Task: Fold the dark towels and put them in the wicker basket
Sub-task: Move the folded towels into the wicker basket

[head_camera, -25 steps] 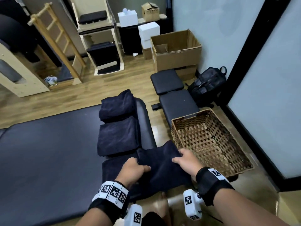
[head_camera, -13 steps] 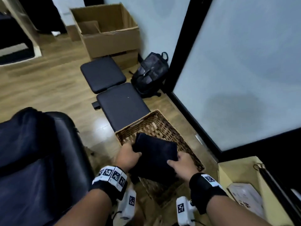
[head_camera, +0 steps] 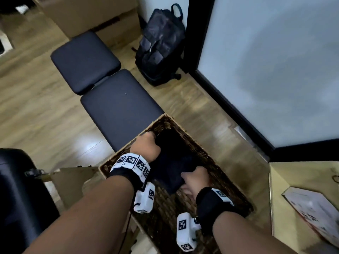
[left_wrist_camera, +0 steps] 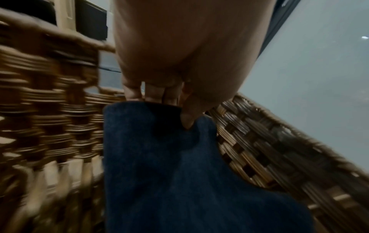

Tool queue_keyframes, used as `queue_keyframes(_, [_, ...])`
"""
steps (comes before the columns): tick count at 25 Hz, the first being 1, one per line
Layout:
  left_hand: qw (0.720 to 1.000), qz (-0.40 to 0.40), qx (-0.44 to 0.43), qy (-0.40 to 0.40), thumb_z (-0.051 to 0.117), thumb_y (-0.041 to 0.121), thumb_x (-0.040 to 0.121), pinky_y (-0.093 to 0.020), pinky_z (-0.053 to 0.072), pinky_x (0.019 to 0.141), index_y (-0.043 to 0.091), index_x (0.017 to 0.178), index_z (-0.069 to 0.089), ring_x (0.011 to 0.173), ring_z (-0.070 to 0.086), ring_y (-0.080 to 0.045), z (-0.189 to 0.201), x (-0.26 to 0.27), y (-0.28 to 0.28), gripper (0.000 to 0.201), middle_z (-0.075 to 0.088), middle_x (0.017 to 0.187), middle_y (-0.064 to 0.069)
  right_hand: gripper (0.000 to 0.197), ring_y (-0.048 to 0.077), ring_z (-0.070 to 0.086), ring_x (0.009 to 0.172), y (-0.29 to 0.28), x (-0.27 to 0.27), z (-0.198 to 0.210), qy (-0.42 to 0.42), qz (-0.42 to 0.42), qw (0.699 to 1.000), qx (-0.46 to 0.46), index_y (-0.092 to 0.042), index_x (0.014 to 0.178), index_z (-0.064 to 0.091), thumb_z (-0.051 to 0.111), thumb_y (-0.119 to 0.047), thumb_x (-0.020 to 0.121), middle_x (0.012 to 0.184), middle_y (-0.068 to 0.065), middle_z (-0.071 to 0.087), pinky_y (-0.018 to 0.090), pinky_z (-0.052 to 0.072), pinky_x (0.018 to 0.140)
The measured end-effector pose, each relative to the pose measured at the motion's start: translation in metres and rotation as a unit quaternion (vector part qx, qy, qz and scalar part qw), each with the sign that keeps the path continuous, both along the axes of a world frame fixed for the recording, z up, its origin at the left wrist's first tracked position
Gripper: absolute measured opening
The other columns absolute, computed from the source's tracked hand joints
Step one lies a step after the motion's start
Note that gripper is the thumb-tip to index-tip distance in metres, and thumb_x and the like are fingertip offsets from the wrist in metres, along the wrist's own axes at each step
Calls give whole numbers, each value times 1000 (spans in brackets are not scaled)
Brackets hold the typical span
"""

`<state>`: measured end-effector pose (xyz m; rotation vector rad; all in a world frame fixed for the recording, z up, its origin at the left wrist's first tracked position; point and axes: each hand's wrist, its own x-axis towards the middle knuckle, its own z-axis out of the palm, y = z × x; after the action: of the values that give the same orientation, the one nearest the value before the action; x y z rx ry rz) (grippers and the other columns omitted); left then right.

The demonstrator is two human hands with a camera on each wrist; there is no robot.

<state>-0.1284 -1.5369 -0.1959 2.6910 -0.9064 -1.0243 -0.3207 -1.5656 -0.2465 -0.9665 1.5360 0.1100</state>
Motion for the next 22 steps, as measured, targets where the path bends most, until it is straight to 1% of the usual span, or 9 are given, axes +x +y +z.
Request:
queue_keyframes(3, [999, -8, 35, -31, 52, 13, 80, -42, 51, 87, 12, 101, 55, 103, 62, -39, -15, -2, -18, 21, 65, 109, -19, 19, 33, 74, 79, -9, 13, -38, -11, 2, 999, -30, -21, 81, 62, 63, -24, 62, 85, 7, 74, 52, 63, 72])
queue_keyframes(6, [992, -70, 35, -97, 50, 3, 82, -46, 47, 91, 5, 116, 49, 110, 56, -42, -23, -18, -14, 34, 57, 116, -22, 27, 33, 74, 77, -8, 10, -100, -16, -13, 999, -44, -24, 76, 58, 67, -44, 60, 81, 7, 74, 54, 62, 71])
queue_keyframes(9, [968, -200, 2, -151, 55, 6, 78, -48, 51, 85, 8, 117, 49, 112, 50, -38, -35, -36, -4, 39, 48, 120, -17, 38, 34, 70, 72, -8, 13, -63, 27, 46, 994, -101, -21, 76, 52, 70, -53, 69, 78, 11, 70, 51, 60, 73])
queue_keyframes(11, [969, -223, 71, -77, 60, 13, 81, -51, 48, 97, 16, 139, 34, 128, 39, -39, -52, -31, -8, 63, 33, 142, -17, 20, 30, 65, 90, -8, 22, -32, 27, 126, 977, -170, -21, 98, 60, 72, -28, 84, 105, 8, 66, 40, 55, 83])
queue_keyframes(13, [971, -191, 140, 17, 62, 18, 82, -51, 39, 109, 28, 153, 10, 138, 31, -43, -73, -15, -16, 89, 12, 157, -16, 60, 26, 52, 124, -11, 22, -33, 12, 256, 950, -177, -19, 142, 47, 69, -15, 87, 146, 6, 42, 38, 47, 103])
queue_keyframes(15, [968, -194, 149, 51, 62, 23, 80, -47, 37, 113, 33, 154, 1, 138, 35, -44, -86, -6, -19, 96, 5, 161, -15, 85, 28, 42, 138, -18, 24, -42, 11, 304, 943, -136, -18, 157, 25, 69, -13, 85, 158, 7, 26, 39, 39, 113])
queue_keyframes(18, [965, -203, 151, 66, 60, 32, 85, -40, 41, 108, 18, 149, 31, 131, 46, -39, -75, -12, -11, 72, 33, 153, -20, 90, 30, 50, 132, -28, 24, -43, -15, 259, 962, -84, -16, 157, 20, 70, -12, 82, 148, 11, 47, 40, 43, 109])
queue_keyframes(20, [978, -159, 113, 70, 57, 33, 88, -32, 47, 90, 16, 129, 56, 117, 58, -33, -47, -20, 3, 44, 59, 131, -14, 73, 29, 55, 127, -33, 20, -22, -23, 280, 957, -66, -11, 149, 35, 69, -12, 85, 137, 11, 57, 33, 44, 98])
queue_keyframes(22, [990, -106, 64, 66, 56, 32, 89, -32, 47, 82, 18, 117, 62, 110, 62, -33, -13, -31, 21, 32, 67, 116, -11, 50, 30, 58, 120, -31, 13, 1, -8, 340, 938, -62, -10, 135, 51, 67, -17, 89, 127, 9, 61, 29, 42, 90])
